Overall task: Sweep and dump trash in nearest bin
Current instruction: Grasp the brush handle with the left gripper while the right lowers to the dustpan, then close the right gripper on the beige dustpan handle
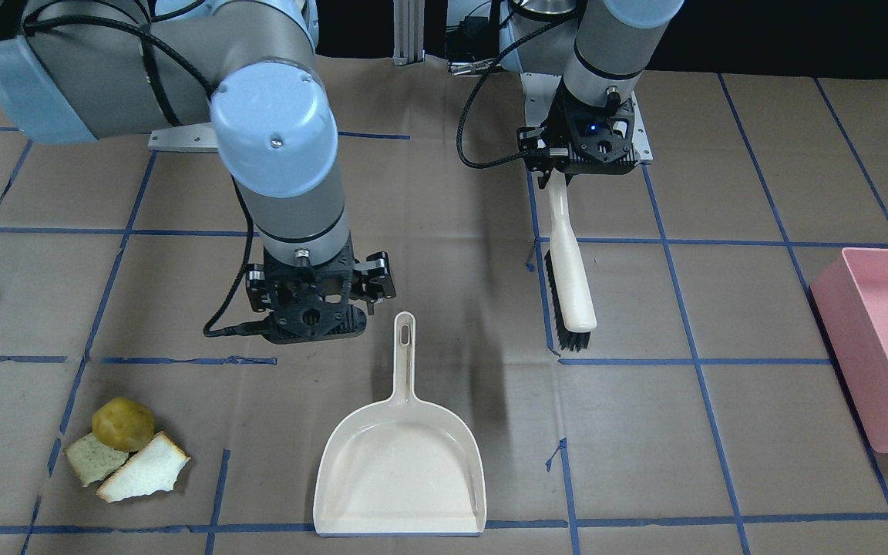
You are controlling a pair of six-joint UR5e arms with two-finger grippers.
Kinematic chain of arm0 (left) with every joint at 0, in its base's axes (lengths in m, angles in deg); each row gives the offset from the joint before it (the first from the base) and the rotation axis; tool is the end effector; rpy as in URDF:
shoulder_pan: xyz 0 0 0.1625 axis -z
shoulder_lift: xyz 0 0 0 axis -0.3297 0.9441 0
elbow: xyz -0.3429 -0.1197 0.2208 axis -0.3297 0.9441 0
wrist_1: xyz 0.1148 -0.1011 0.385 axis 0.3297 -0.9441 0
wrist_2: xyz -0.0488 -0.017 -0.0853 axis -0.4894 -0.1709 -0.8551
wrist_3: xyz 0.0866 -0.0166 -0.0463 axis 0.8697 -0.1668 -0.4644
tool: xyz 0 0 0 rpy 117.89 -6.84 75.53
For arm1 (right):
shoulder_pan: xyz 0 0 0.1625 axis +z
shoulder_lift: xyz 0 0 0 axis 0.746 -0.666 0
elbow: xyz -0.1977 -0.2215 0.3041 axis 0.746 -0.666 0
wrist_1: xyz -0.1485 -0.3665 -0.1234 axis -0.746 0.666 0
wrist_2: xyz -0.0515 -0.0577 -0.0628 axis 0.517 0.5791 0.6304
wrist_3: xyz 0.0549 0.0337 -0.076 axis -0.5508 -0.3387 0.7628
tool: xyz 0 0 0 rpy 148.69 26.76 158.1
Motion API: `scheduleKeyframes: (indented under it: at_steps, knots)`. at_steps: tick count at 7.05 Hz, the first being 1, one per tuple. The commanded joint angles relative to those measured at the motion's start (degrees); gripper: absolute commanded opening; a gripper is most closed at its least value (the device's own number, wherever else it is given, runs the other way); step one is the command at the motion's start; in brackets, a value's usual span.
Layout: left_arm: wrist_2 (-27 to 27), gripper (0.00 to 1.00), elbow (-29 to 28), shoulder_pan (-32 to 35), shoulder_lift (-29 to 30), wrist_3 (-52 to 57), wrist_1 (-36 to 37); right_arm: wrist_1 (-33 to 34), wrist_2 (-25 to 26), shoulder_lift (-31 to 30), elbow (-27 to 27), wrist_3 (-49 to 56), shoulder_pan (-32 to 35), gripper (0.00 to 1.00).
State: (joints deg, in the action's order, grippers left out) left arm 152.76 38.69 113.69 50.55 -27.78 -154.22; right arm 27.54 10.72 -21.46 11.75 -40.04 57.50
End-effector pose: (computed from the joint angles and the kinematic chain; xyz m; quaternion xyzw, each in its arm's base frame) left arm -0.1666 -0.4053 0.4059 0.0050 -0.9991 -0.0414 0.0041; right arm 0.3045 -0.5887 0.3925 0.0609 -0.9980 -0.0155 0.0038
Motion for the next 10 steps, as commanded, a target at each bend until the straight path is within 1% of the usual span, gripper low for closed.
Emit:
scheduleKeyframes:
  at_steps: [1,2,4,5,6,7,8,9,10]
  knots:
    - [2.19,0.0,-1.9,-1.44,1.56,3.1,0.3,5.38,-0.13,4.81,0.24,-2.58,2.79,1.0]
    - [1.75,0.0,-1.99,-3.28,2.61,3.48,0.3,10.81,-0.13,9.88,0.25,-2.93,3.06,1.0]
    - [1.57,0.0,-3.3,-4.79,5.07,3.48,0.22,12.35,0.13,10.9,0.16,-4.51,6.65,1.0]
    - [1.57,0.0,-4.01,-4.88,5.78,3.57,0.04,12.36,-0.04,11.16,0.16,-4.69,6.58,1.0]
    - [1.57,0.0,-3.23,-4.88,6.4,3.22,-0.22,12.36,-2.31,10.99,1.11,-4.6,5.71,1.0]
    - [1.66,0.0,-3.05,-4.79,6.66,2.69,-0.57,12.44,-2.94,10.73,1.73,-4.95,5.01,1.0]
    - [1.57,0.0,-2.7,-4.7,6.23,2.69,-0.92,12.44,-2.94,10.73,1.74,-8.26,4.3,1.0]
    - [-0.34,0.0,-2.7,-4.79,5.7,2.78,-1.1,12.44,-3.12,11.16,2.0,-9.86,4.3,1.0]
    - [-0.97,0.0,-2.7,-4.7,5.61,2.86,-1.01,12.44,-3.29,11.43,2.61,-10.05,4.64,1.0]
